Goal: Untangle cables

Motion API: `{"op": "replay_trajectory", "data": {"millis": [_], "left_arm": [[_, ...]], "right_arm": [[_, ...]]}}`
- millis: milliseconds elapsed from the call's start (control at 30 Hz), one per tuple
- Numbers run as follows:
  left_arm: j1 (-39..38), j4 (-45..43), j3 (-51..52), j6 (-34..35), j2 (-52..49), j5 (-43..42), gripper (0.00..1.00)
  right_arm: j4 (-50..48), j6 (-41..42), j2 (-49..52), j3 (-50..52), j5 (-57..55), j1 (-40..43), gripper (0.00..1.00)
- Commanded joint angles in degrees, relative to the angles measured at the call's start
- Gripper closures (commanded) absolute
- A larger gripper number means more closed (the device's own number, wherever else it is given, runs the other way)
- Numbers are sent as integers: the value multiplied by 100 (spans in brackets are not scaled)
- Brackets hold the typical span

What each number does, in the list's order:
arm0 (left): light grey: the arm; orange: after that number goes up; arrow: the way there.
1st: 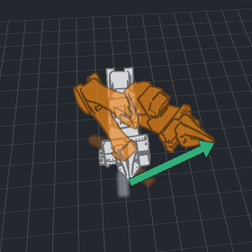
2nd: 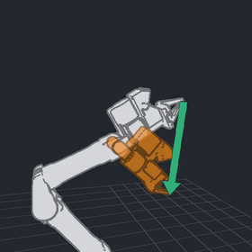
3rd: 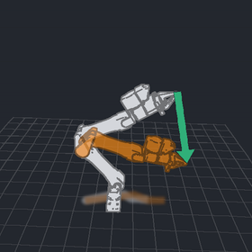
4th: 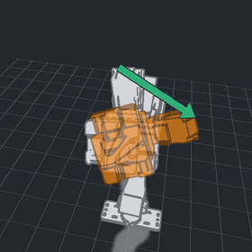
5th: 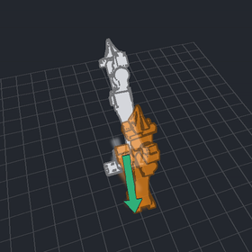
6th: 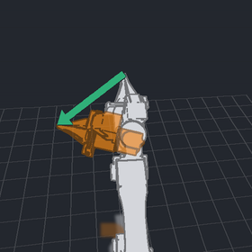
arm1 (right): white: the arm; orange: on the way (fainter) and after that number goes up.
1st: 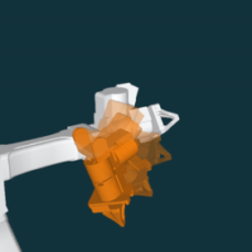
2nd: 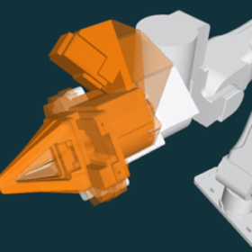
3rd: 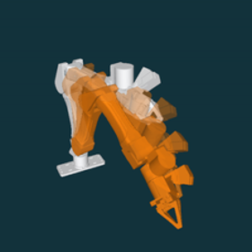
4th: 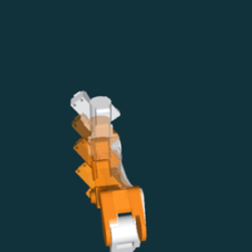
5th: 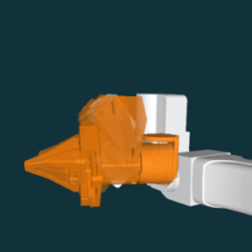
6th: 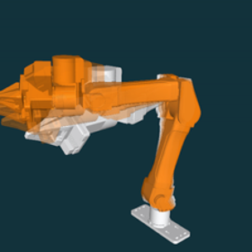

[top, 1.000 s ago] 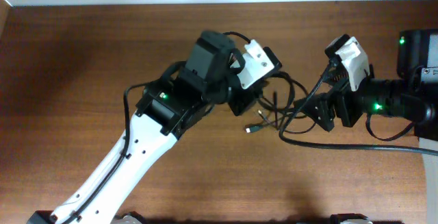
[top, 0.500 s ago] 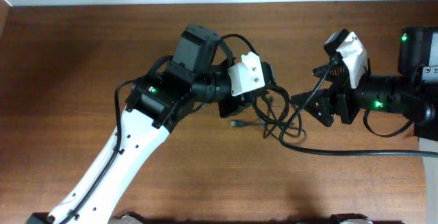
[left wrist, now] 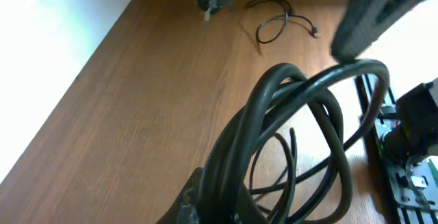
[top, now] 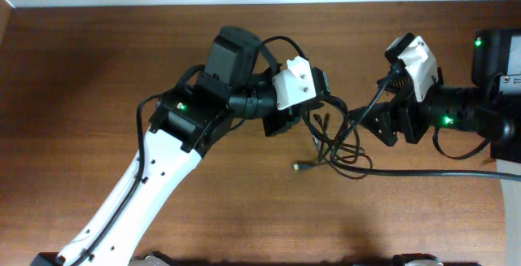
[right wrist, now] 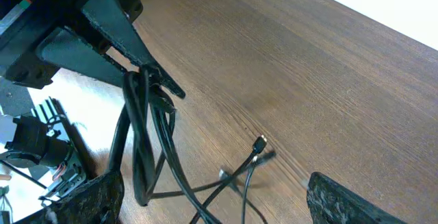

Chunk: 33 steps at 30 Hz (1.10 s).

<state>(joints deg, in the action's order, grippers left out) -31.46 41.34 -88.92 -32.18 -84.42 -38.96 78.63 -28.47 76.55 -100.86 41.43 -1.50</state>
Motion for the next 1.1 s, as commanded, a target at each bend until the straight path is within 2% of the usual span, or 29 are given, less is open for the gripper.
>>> {"op": "replay_trajectory", "data": {"millis": [0, 167, 300, 367, 433, 467, 533, 600, 633, 733, 767, 833, 867, 933, 1000, 1067], "left_arm": [[13, -39, -122, 243, 129, 37, 100], [11, -179, -122, 210, 129, -984, 100], [-120, -166, -122, 190, 129, -994, 99], [-334, -192, -122, 166, 127, -994, 95], [-577, -232, -122, 85, 129, -997, 95], [-667, -354, -122, 87, 129, -1150, 98], [-662, -800, -122, 87, 129, -1703, 100], [-549, -807, -125, 122, 129, -1707, 100], [-428, -817, -125, 199, 142, -1792, 100], [-164, -1099, -125, 197, 197, -3161, 100], [-160, -1132, -125, 197, 216, -3495, 100], [-160, -1102, -125, 197, 229, -3873, 100], [-160, -1062, -125, 199, 229, -3974, 100], [-157, -901, -122, 197, 229, -3969, 99], [-157, -857, -122, 199, 229, -3805, 99], [-160, -538, -122, 199, 227, -2835, 100]], "right_arm": [[26, -2, 11, -9, 44, -37, 16], [-15, -4, 11, -9, -13, -37, 16], [-109, 0, 11, -9, -116, -37, 16], [-111, -2, 11, -9, -118, -37, 16], [-149, -2, 20, -9, -122, -37, 16], [-166, -2, 63, -9, -127, -37, 23], [-149, -2, 229, -9, -302, -37, 69], [-146, -2, 326, -9, -337, -37, 79], [-153, -2, 343, -9, -461, -37, 81], [-243, 0, 407, -9, -739, -37, 79], [-302, 2, 457, -9, -914, -35, 73], [-404, 168, 546, -9, -1392, -35, 70], [-579, 509, 619, -9, -1993, -31, 70], [-719, 546, 660, -9, -2514, -31, 69], [-748, 723, 658, -9, -2542, -26, 68], [-708, 844, 612, -9, -2304, -26, 68]]}}
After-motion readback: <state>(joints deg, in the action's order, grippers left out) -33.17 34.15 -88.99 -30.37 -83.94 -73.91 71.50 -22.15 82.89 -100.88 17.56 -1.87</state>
